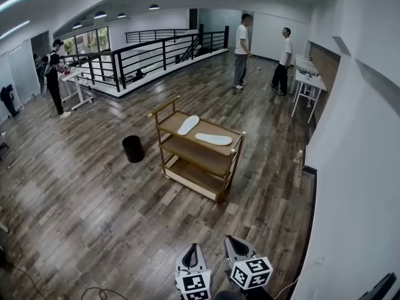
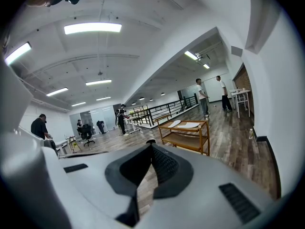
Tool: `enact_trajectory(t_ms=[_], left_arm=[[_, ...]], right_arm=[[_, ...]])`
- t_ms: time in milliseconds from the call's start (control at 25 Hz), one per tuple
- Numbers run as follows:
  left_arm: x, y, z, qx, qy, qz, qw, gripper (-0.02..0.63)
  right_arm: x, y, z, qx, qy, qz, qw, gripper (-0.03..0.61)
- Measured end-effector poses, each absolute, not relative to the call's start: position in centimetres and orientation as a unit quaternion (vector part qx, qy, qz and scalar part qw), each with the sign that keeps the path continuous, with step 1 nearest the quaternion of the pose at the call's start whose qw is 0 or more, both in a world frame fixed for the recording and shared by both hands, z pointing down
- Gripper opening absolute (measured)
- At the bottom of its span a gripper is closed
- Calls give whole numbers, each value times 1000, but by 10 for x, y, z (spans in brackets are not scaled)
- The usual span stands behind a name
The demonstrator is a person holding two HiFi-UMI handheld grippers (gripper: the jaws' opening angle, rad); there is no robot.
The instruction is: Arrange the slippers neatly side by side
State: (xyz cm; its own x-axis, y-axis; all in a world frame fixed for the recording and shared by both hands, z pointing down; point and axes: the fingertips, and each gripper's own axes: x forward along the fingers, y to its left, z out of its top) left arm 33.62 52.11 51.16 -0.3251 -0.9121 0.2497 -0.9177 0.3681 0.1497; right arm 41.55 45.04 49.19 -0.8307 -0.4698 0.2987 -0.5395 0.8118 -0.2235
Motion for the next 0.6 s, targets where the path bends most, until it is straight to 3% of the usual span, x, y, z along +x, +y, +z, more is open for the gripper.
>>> enact_trajectory(t_ms=[600], left_arm=[[298,471,518,541,-826,9,157,2]], right_arm=[[378,394,500,251,-947,154,128,-2]])
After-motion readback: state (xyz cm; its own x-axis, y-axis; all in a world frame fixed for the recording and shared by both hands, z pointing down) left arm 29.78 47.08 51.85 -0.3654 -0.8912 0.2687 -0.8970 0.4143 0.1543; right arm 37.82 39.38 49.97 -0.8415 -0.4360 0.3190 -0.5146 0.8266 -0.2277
